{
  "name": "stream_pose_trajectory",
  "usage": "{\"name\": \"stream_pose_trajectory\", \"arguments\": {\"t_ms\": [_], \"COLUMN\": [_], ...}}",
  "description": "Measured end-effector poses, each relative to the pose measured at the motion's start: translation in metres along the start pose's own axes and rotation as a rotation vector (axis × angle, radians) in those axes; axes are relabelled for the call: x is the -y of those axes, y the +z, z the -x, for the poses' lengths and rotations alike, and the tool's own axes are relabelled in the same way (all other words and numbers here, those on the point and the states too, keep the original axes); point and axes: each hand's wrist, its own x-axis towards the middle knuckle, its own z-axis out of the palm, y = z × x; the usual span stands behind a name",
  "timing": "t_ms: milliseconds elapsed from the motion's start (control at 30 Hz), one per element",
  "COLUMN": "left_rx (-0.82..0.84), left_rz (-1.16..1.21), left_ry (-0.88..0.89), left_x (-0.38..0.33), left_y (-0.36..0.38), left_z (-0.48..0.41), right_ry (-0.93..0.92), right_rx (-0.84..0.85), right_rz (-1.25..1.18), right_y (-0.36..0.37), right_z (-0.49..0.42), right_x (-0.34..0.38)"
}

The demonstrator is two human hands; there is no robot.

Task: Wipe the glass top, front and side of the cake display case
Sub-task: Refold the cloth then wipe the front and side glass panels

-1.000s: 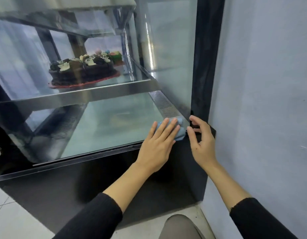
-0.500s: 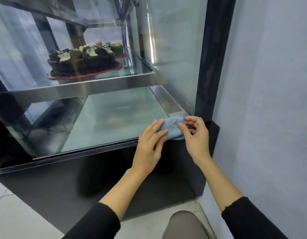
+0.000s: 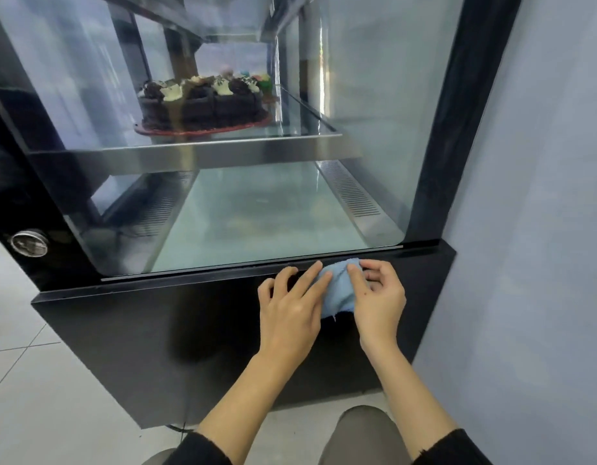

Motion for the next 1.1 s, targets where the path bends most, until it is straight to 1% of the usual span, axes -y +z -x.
{"name": "stream_pose_trajectory", "arguments": {"t_ms": [67, 133, 200, 267, 333, 367, 467, 600, 800, 933, 1100], "left_rx": [-0.018, -0.055, -0.098, -0.067, -0.018, 0.005, 0.02, -0.014, -0.018, -0.027, -0.052], "left_rz": [0.044, 0.146, 0.261, 0.448, 0.634, 0.649, 0.551, 0.487, 0.398, 0.316, 0.241], "left_ry": [-0.042, -0.151, -0.312, -0.522, -0.687, -0.714, -0.682, -0.701, -0.859, -0.94, -1.026], "left_x": [0.009, 0.02, 0.03, 0.031, 0.026, 0.024, 0.024, 0.04, 0.09, 0.122, 0.159], "left_y": [-0.007, -0.015, -0.028, -0.044, -0.05, -0.049, -0.043, -0.049, -0.085, -0.113, -0.14], "left_z": [0.003, 0.004, 0.004, -0.001, -0.012, -0.019, -0.032, -0.027, -0.018, -0.011, 0.0], "right_ry": [0.0, 0.006, 0.052, 0.085, 0.092, 0.09, 0.078, 0.015, -0.08, -0.196, -0.287], "right_rx": [0.016, 0.049, 0.033, -0.027, -0.075, -0.091, -0.081, 0.049, 0.227, 0.341, 0.46], "right_rz": [-0.013, -0.08, -0.212, -0.292, -0.252, -0.2, -0.038, 0.123, 0.265, 0.455, 0.591], "right_y": [0.009, 0.021, 0.033, 0.043, 0.051, 0.054, 0.056, 0.061, 0.106, 0.146, 0.186], "right_z": [0.006, 0.013, 0.02, 0.024, 0.024, 0.023, 0.017, 0.015, 0.052, 0.082, 0.114], "right_x": [0.0, 0.003, 0.009, 0.016, 0.018, 0.018, 0.019, 0.027, 0.035, 0.047, 0.062]}}
